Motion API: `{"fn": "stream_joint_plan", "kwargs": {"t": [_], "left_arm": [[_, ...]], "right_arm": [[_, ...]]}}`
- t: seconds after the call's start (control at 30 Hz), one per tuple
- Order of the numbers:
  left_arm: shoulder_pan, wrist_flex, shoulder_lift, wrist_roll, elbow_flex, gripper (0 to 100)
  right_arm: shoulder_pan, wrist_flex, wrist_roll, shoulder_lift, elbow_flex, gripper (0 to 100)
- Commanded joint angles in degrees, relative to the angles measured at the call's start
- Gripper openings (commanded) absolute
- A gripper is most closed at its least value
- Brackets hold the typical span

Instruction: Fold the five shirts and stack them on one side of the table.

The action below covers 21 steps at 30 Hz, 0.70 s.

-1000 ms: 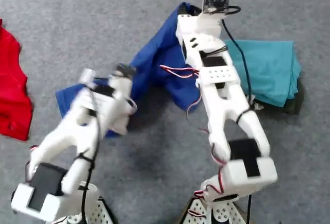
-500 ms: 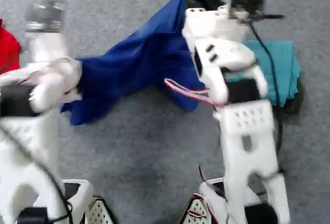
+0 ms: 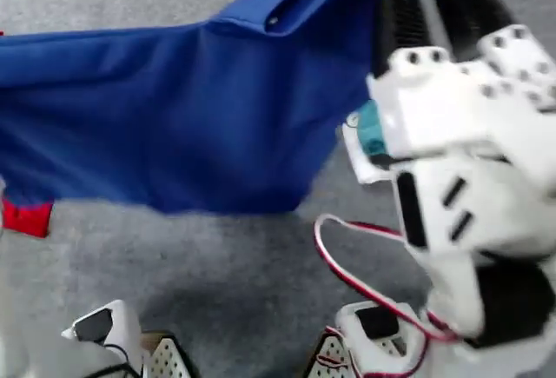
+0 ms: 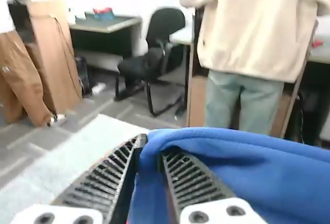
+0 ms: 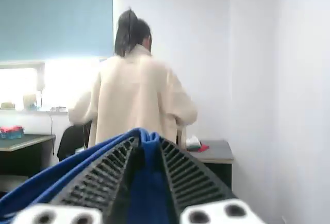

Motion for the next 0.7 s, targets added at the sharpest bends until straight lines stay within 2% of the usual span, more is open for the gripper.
{"fn": "stream_joint_plan", "kwargs": {"t": [0.0,0.17,0.27,0.4,0.67], "left_arm": [[-1.1,1.1,-0.1,-0.7,-0.7,3],[-1.1,10.4,-0.1,-5.7,-1.3,3],[-1.4,12.6,-0.4,-6.7,-0.7,3],[-5.1,12.6,-4.4,-6.6,0.9,3],[-5.1,12.5,-18.6,-6.6,15.8,3]], "right_arm": [[-0.2,6.9,0.4,6.4,-21.5,1.4],[-0.2,16.4,0.4,17.0,-43.9,1.4],[-0.4,20.9,0.5,21.1,-53.0,1.4],[-0.4,24.2,2.5,21.8,-55.7,1.4],[-1.2,28.8,3.6,20.9,-55.5,1.4]]}}
